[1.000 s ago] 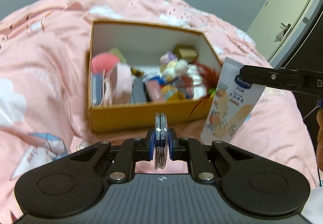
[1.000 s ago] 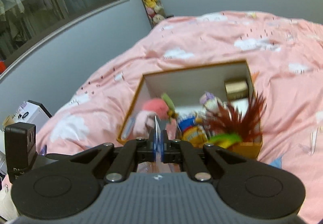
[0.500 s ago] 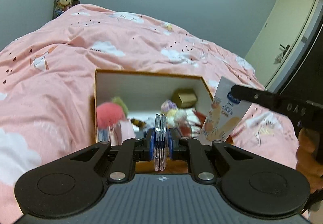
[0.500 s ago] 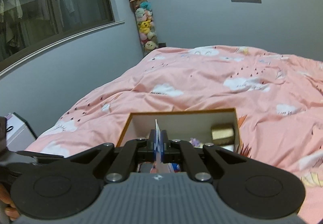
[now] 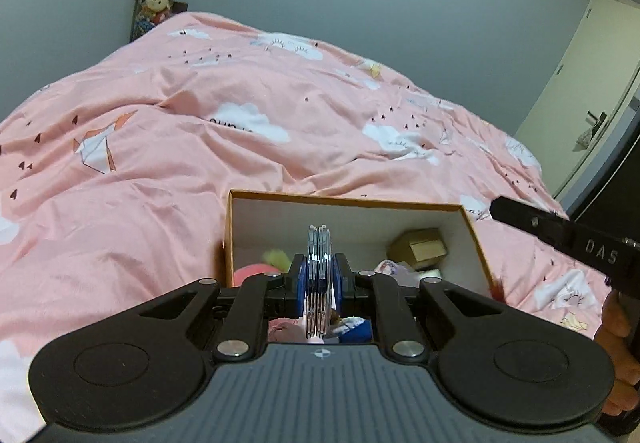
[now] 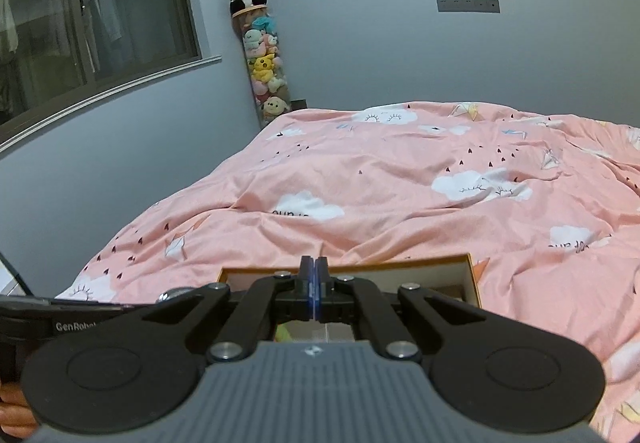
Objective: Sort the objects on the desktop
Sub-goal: 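Lift the compact and lotion bottle up over the orange box, then lower the compact and bottle into the box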
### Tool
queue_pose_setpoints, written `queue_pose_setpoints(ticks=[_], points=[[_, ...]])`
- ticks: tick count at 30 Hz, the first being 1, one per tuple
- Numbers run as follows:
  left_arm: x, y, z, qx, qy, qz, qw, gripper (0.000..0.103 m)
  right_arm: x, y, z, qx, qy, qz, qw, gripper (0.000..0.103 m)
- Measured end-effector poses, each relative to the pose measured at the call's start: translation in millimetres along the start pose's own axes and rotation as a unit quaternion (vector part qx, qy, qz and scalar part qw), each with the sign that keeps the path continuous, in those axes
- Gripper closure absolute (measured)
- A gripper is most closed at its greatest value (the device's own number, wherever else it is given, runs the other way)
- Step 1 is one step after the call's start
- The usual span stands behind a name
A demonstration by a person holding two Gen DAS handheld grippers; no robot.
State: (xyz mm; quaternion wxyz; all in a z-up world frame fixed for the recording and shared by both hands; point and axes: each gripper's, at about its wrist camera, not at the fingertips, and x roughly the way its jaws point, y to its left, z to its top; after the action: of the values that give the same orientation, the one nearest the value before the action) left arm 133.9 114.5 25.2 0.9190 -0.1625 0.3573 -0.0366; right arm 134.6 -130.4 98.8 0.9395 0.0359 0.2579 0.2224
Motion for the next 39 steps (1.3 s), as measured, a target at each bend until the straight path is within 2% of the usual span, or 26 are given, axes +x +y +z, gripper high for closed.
queue_pose_setpoints(ticks=[4, 6, 10, 15, 17, 18, 21, 24, 28, 31, 36, 39], points=[[20.5, -3.2, -0.1, 0.003, 0.02, -0.006, 0.9998, 0.088, 20.2, -1.0, 2.3, -0.005, 0.02, 0.0, 1.0, 0.103], [28.1, -4.8, -2.7, 0.005, 0.029, -0.013, 0.9995, 0.088, 26.6, -2.1, -2.6, -0.009, 0.043, 0.004, 0.999, 0.098], [40.3, -3.7, -10.3, 0.004, 0.049, -0.02, 0.9986, 0.088, 31.4, -1.8, -22.9, -0.024, 0.096, 0.039, 0.994, 0.092], [40.2, -1.0, -19.8, -0.006, 0.054, -0.032, 0.998, 0.088, 19.1, 8.6, -47.1, -0.045, 0.131, 0.077, 0.987, 0.072], [37.9, 1.5, -22.0, -0.011, 0.053, -0.031, 0.9981, 0.088, 13.0, 14.0, -52.3, -0.047, 0.138, 0.087, 0.985, 0.071], [36.6, 2.5, -23.1, -0.014, 0.052, -0.033, 0.998, 0.088, 11.2, 16.2, -53.4, -0.044, 0.142, 0.09, 0.985, 0.066], [33.3, 2.6, -24.2, -0.017, 0.047, -0.031, 0.9983, 0.088, 9.2, 24.7, -57.0, -0.034, 0.157, 0.091, 0.983, 0.06], [30.5, 1.6, -24.2, -0.018, 0.042, -0.027, 0.9986, 0.088, 10.7, 38.4, -62.9, -0.061, 0.163, 0.069, 0.982, 0.056], [27.3, 0.6, -24.3, -0.017, 0.038, -0.027, 0.9988, 0.088, 14.4, 53.9, -76.7, -0.113, 0.167, 0.019, 0.979, 0.057], [26.5, 0.9, -24.6, -0.018, 0.037, -0.027, 0.9988, 0.088, 11.8, 54.0, -81.8, -0.124, 0.164, 0.003, 0.979, 0.059], [24.1, 0.0, -24.9, -0.018, 0.035, -0.027, 0.9989, 0.088, 4.9, 51.9, -78.2, -0.135, 0.152, -0.028, 0.979, 0.076], [22.6, -0.8, -25.2, -0.017, 0.034, -0.025, 0.999, 0.088, 9.3, 48.5, -80.1, -0.155, 0.155, -0.07, 0.973, 0.086]])
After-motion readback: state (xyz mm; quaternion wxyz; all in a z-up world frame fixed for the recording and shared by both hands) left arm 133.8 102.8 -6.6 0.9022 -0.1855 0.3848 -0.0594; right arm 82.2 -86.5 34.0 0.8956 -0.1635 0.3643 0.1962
